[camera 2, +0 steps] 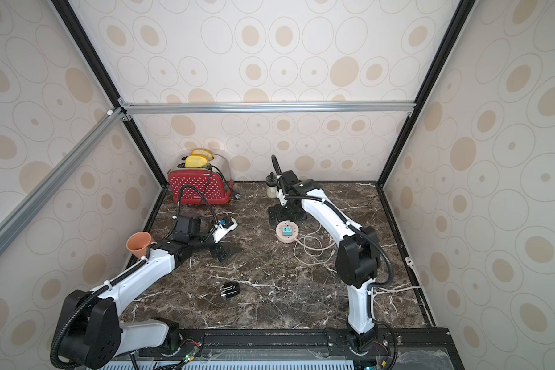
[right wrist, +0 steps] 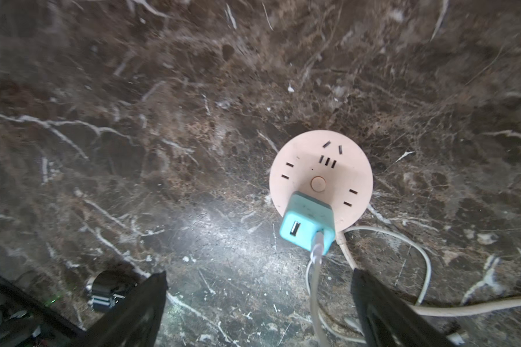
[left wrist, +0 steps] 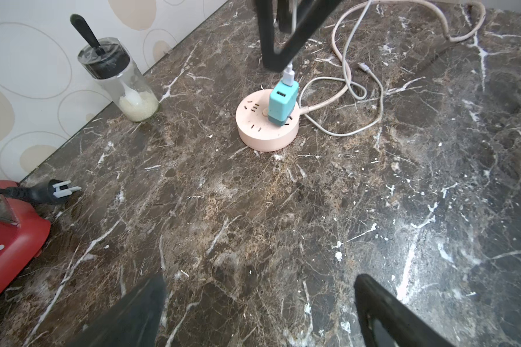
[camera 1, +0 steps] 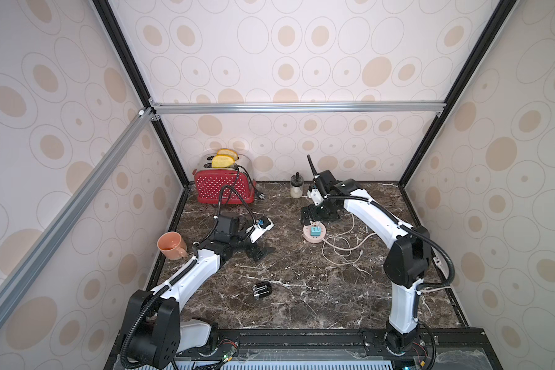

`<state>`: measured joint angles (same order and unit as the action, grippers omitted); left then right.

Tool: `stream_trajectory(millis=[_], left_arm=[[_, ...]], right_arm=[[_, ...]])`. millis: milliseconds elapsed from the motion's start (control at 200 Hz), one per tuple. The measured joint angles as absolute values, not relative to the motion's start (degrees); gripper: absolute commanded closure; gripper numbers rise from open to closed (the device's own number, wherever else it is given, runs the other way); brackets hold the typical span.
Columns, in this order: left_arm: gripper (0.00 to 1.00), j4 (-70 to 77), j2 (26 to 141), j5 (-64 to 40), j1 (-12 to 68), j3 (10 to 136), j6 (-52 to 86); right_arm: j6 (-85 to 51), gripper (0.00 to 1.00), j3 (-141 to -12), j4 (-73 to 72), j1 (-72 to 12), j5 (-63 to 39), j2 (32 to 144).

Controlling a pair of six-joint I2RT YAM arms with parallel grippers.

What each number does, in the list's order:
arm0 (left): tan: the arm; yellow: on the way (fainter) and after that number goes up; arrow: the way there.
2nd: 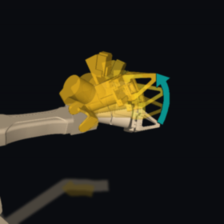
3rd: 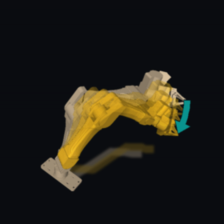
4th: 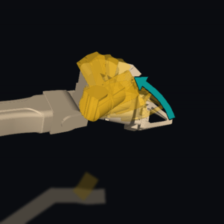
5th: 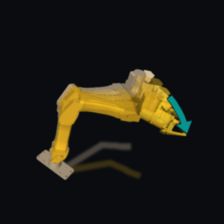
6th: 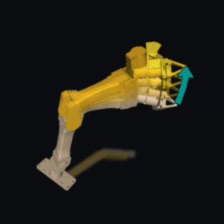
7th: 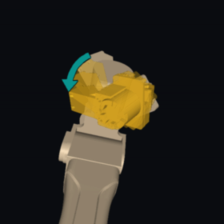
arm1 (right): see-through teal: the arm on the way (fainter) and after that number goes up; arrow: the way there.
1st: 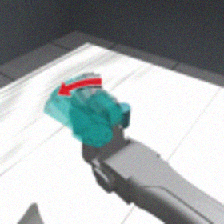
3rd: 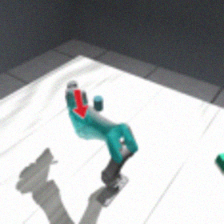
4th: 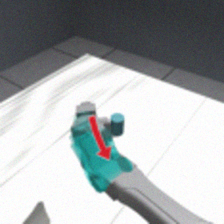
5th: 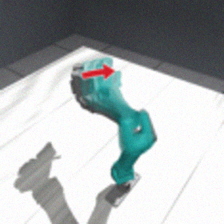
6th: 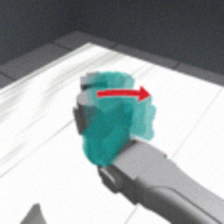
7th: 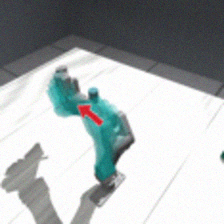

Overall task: Charge the electric shaver
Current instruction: Insert the plug into the socket.

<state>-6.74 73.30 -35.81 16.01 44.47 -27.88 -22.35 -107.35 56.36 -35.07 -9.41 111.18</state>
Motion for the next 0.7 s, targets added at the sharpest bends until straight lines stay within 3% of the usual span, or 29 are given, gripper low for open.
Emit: stream_trajectory(millis=[331,701], left_arm=[[0.01,-7.5,73.3,-35.9,16.0,45.6,-27.9],[0.01,-8.2,74.8,-36.9,16.0,46.5,-27.8]], right_arm=[[-18.8,0.00,-89.4,53.1,-35.1,-18.1,94.3],[-23.1,0.00,-91.4,61.8,-33.4,-22.8,102.3]])
